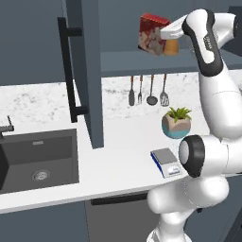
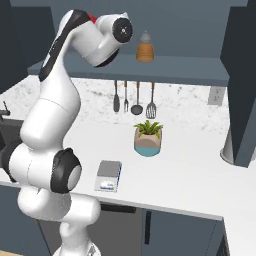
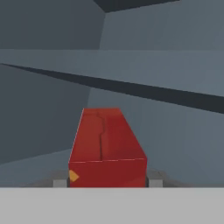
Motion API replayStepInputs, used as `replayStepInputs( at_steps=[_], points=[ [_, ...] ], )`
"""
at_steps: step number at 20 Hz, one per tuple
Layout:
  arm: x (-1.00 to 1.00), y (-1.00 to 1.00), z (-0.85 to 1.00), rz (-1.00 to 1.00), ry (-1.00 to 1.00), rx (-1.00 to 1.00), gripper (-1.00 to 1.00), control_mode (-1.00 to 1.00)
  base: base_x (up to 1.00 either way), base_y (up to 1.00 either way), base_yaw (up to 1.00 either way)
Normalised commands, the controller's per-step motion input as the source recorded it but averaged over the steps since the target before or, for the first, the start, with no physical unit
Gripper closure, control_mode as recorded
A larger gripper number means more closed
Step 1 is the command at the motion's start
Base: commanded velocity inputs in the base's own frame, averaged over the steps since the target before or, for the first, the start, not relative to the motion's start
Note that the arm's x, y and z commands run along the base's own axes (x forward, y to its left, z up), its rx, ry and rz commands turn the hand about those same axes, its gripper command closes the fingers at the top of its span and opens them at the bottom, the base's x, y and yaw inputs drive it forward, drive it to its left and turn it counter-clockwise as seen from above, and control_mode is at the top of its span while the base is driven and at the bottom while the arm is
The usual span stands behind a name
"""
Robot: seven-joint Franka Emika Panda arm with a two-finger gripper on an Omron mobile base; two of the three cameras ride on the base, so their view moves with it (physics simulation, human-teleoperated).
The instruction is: Pick the cereal and place it on the digital scale for weighing, and close the cabinet.
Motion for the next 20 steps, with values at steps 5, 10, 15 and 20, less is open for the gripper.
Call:
replayStepInputs(
  at_steps=[5,10,15,20],
  points=[
    [-0.99,-0.18,0.00,0.00,-0.01,0.00,1.00,-1.00,0.00,0.00,0.00],
    [-1.00,-0.45,-0.04,0.00,0.09,-0.04,1.00,-1.00,0.00,0.00,0.00],
    [-0.65,-0.46,-0.60,0.03,0.28,-0.13,1.00,-1.00,0.00,0.00,0.00],
    [-0.58,-0.20,-0.95,0.10,0.24,-0.04,1.00,-1.00,0.00,0.00,0.00]
  ],
)
